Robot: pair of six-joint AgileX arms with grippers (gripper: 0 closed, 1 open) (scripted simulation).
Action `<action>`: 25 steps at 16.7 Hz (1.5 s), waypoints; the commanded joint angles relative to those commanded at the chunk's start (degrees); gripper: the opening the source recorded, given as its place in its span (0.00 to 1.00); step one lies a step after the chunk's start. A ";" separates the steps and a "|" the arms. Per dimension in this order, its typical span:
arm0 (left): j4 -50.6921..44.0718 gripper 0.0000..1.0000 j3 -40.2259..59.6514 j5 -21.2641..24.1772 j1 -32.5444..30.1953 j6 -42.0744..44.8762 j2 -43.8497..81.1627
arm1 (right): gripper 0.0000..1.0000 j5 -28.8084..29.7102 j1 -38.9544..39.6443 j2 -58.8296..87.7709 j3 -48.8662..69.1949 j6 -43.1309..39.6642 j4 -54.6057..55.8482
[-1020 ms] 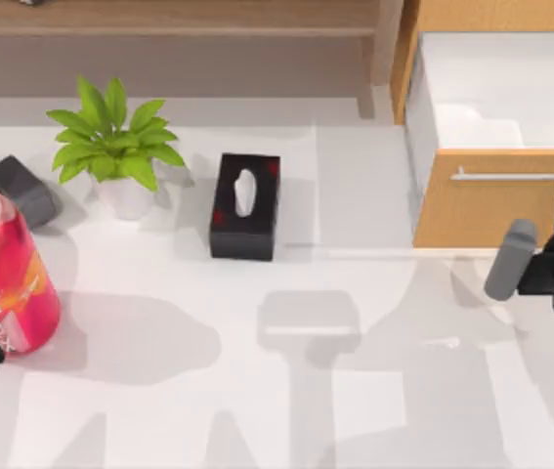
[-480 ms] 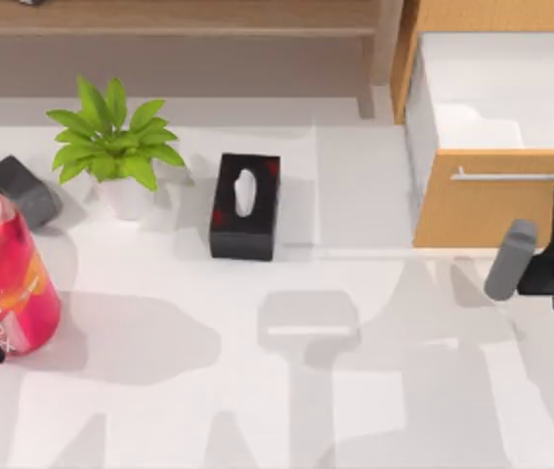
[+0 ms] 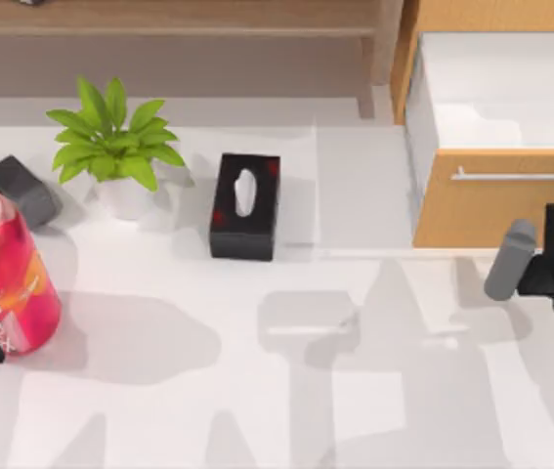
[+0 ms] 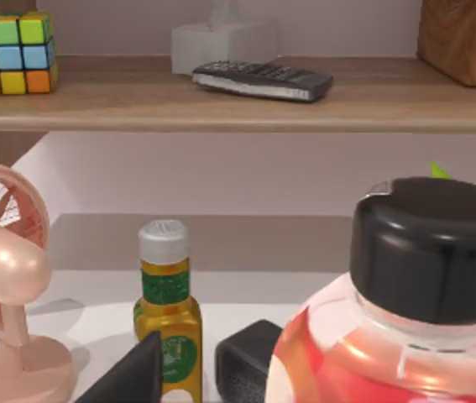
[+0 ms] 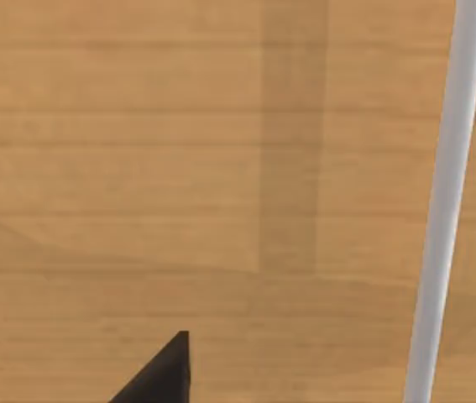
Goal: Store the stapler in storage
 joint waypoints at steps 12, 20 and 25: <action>0.00 1.00 0.00 0.00 0.00 0.00 0.00 | 1.00 1.65 1.65 -0.44 -3.76 0.05 3.39; 0.00 1.00 0.00 0.00 0.00 0.00 0.00 | 1.00 1.90 2.05 0.97 -3.38 1.10 0.29; 0.00 1.00 0.00 0.00 0.00 0.00 0.00 | 1.00 1.93 3.47 -7.82 -0.42 8.79 -12.90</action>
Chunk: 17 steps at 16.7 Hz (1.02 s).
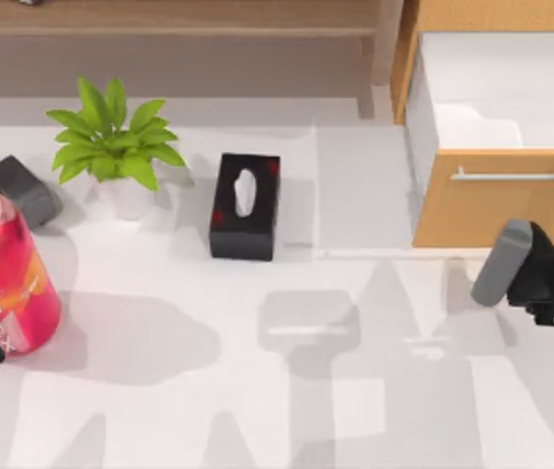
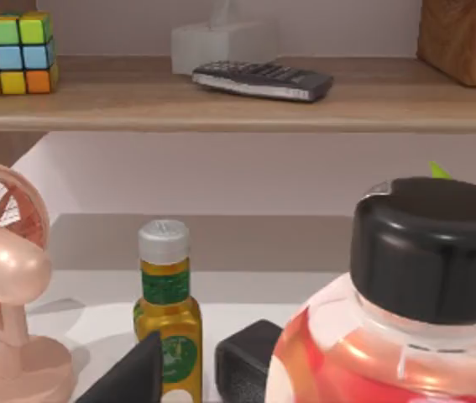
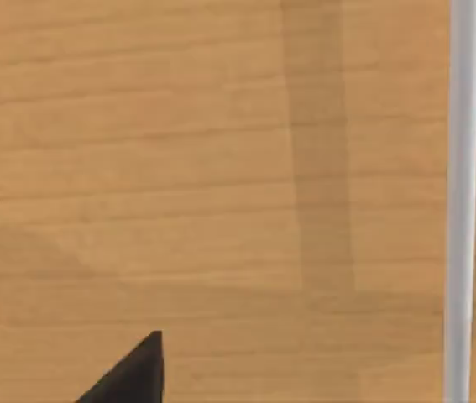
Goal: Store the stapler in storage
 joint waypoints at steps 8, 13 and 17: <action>0.00 1.00 0.00 0.00 0.00 0.00 0.00 | 1.00 -1.57 -0.49 -18.54 8.80 19.25 -38.18; 0.00 1.00 0.00 0.00 0.00 0.00 0.00 | 1.00 -4.95 -5.63 -28.72 16.05 32.69 -67.94; 0.00 1.00 0.00 0.00 0.00 0.00 0.00 | 1.00 -9.20 -12.15 -33.61 20.96 42.59 -92.55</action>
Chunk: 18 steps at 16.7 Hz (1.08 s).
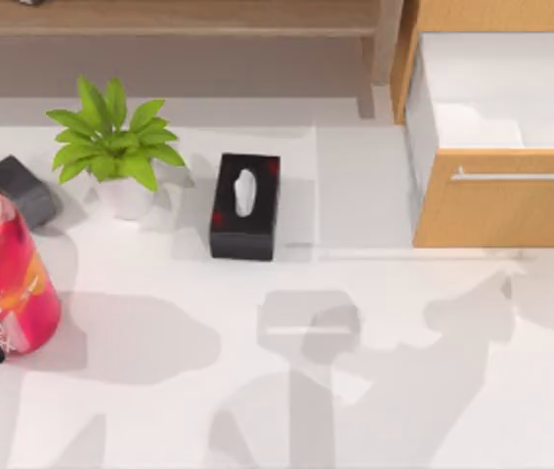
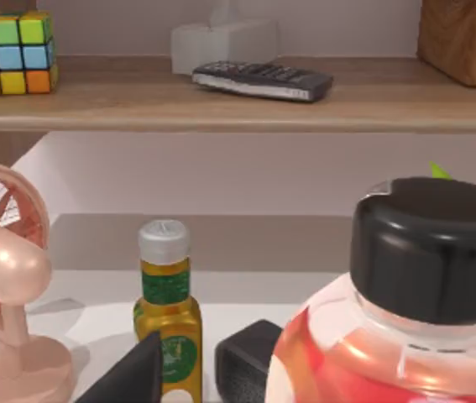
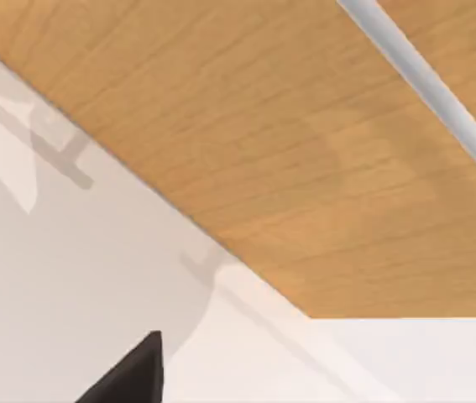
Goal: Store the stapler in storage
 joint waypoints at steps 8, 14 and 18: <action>0.00 1.00 0.00 0.00 0.00 0.00 0.00 | 1.00 -9.54 -14.81 -2.06 5.72 15.25 -41.88; 0.00 1.00 0.00 0.00 0.00 0.00 0.00 | 1.00 -13.07 -20.26 -1.70 7.06 19.83 -54.59; 0.00 1.00 0.00 0.00 0.00 0.00 0.00 | 1.00 -13.07 -20.26 -1.70 7.06 19.83 -54.59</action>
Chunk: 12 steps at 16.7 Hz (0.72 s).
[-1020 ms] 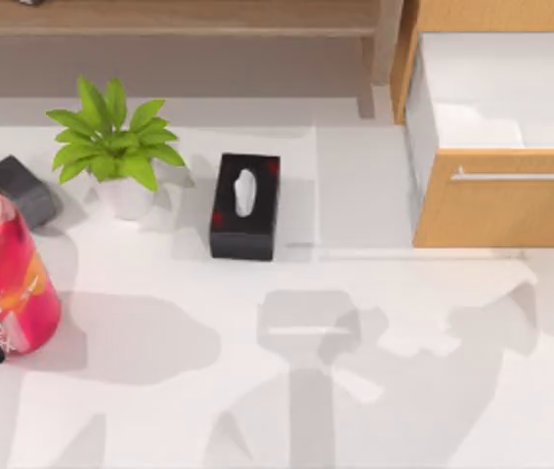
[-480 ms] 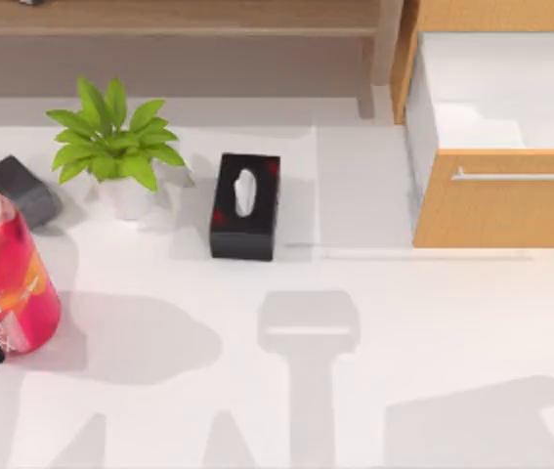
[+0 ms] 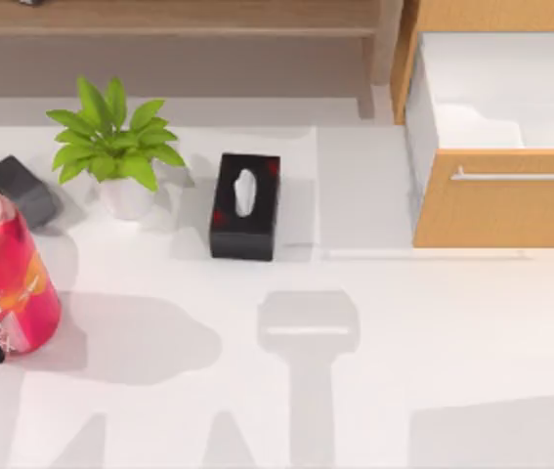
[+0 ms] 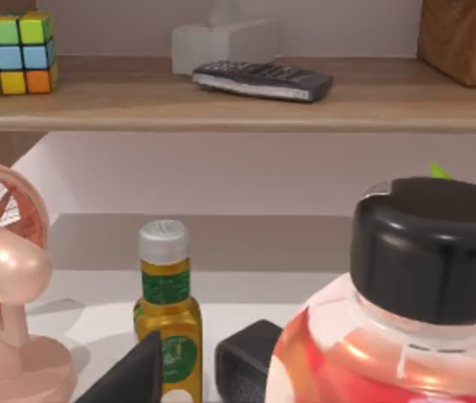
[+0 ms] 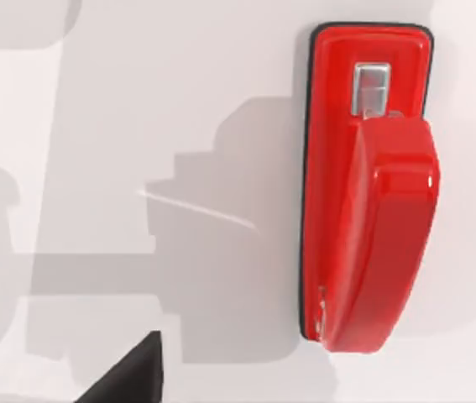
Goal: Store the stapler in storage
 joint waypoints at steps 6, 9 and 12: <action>0.00 1.00 0.00 0.00 0.00 0.00 0.00 | 1.00 -0.01 0.14 2.52 -3.74 0.17 6.23; 0.00 1.00 0.00 0.00 0.00 0.00 0.00 | 1.00 -0.03 0.20 5.34 -7.84 0.28 13.33; 0.00 1.00 0.00 0.00 0.00 0.00 0.00 | 1.00 -0.03 0.25 7.67 -11.19 0.37 18.95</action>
